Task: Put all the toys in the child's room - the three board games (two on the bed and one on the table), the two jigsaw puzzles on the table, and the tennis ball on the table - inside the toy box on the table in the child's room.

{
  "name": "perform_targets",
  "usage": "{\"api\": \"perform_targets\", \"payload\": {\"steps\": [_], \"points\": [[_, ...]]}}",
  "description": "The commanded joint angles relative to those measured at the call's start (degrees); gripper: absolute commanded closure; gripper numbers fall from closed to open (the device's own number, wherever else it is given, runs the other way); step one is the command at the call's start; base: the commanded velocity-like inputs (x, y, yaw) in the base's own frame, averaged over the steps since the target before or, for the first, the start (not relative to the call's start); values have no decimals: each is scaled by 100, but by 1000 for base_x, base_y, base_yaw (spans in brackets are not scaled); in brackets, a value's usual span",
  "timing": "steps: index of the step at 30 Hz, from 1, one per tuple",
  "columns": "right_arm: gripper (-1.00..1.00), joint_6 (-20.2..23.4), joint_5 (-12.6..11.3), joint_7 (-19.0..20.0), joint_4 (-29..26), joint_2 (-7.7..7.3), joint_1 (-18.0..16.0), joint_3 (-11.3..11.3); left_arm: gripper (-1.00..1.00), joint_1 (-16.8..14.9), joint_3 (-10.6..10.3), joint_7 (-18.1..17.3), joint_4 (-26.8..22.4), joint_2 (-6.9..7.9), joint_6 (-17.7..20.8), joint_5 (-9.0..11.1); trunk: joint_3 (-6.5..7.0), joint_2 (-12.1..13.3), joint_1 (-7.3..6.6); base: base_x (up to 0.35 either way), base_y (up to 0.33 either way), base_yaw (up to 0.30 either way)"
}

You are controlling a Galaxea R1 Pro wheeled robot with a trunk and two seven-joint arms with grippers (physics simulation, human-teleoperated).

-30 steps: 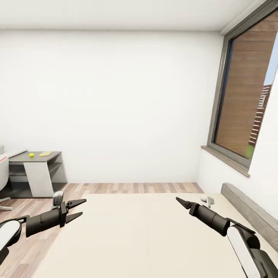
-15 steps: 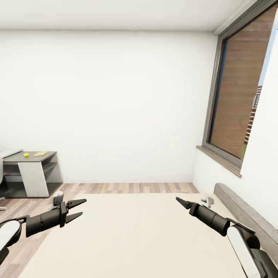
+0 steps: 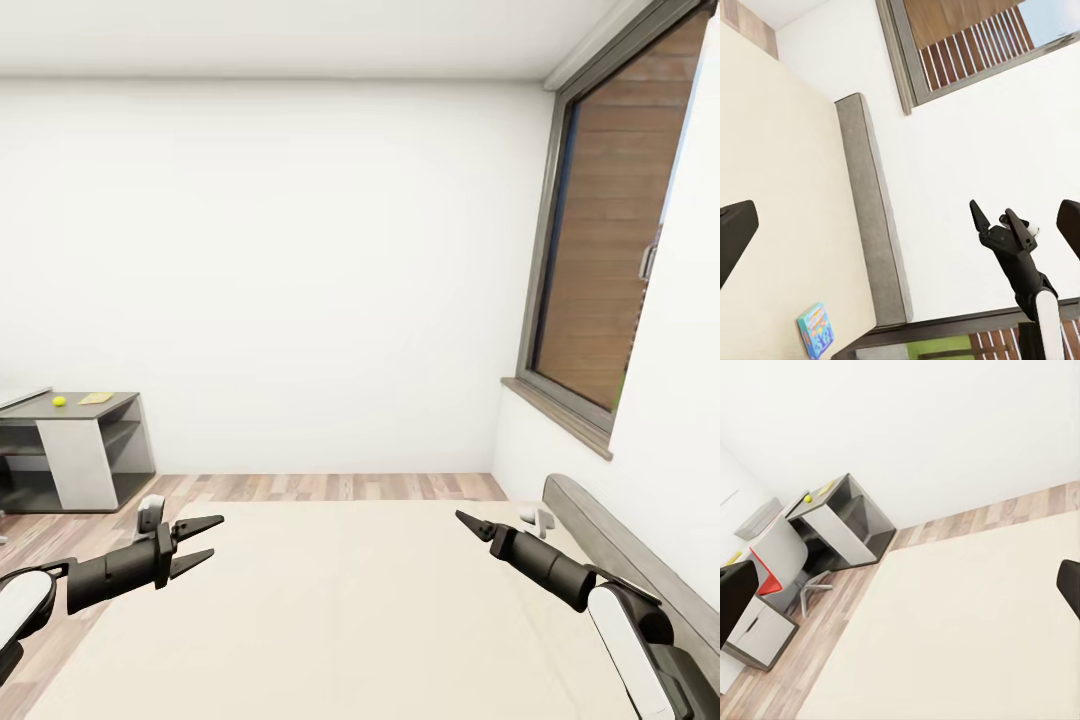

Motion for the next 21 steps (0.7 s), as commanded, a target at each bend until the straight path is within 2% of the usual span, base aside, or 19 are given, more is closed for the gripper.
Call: {"api": "perform_targets", "payload": {"steps": [1, 12, 21], "points": [[-100, 43, -29, 7, 0, 1, -2, -8, -100, -3, -6, -49, 4, 4, 5, -37, -3, -5, 2, 0, -31, 0], [-100, 43, -29, 7, 0, 1, -3, -7, -100, -3, -6, -49, 4, 4, 5, -37, -3, -5, 2, 0, -26, 0], [-100, 43, -29, 7, 0, 1, 0, -9, -100, -3, -6, -49, 4, 4, 5, -37, -3, -5, 2, 0, -181, 0]]}}
